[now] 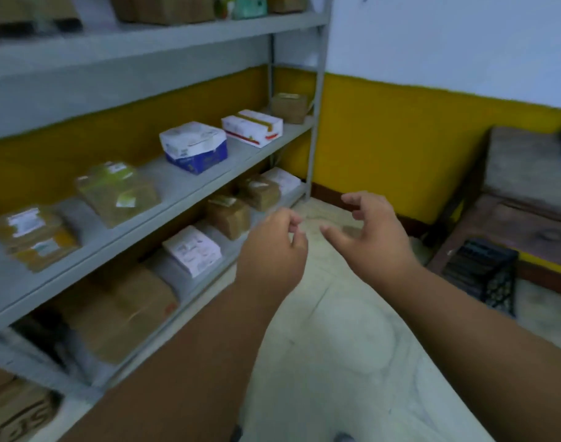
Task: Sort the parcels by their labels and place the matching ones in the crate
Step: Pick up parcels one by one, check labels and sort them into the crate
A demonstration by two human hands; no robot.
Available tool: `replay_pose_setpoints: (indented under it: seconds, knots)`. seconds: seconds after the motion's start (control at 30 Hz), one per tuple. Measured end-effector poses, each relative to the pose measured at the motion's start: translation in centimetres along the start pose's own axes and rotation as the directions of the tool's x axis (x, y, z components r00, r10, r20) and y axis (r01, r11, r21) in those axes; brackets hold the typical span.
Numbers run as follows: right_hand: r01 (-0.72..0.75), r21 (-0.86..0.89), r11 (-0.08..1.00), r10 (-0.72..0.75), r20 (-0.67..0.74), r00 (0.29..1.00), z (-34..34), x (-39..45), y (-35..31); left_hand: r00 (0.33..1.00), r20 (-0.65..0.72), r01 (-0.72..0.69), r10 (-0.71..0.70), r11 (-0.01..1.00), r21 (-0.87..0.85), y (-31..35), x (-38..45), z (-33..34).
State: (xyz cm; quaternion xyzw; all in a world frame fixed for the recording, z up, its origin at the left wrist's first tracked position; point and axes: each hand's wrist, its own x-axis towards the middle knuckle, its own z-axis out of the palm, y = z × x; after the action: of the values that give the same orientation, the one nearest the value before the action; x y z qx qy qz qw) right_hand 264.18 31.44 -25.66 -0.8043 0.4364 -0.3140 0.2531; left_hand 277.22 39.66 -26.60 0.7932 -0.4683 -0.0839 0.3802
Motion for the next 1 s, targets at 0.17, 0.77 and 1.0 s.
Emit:
replay_pose_setpoints:
  seconds: [0.17,0.77,1.0]
  knots:
    - [-0.155,-0.038,0.987,0.155,-0.008,0.988,-4.6,6.4,9.3,0.997,0.065,0.044,-0.039,0.996,-0.073,4.9,7.6,11.6]
    - [-0.425,-0.027,0.905,0.425,-0.015,0.905,1.4,37.3,26.1,0.958,0.287,0.031,-0.011,0.997,-0.066,-0.4,40.4,31.3]
    - [-0.529,0.048,0.847,0.531,-0.041,0.847,4.3,47.6,30.6,0.928,0.372,0.032,-0.01,0.998,-0.053,0.4,53.3,36.6]
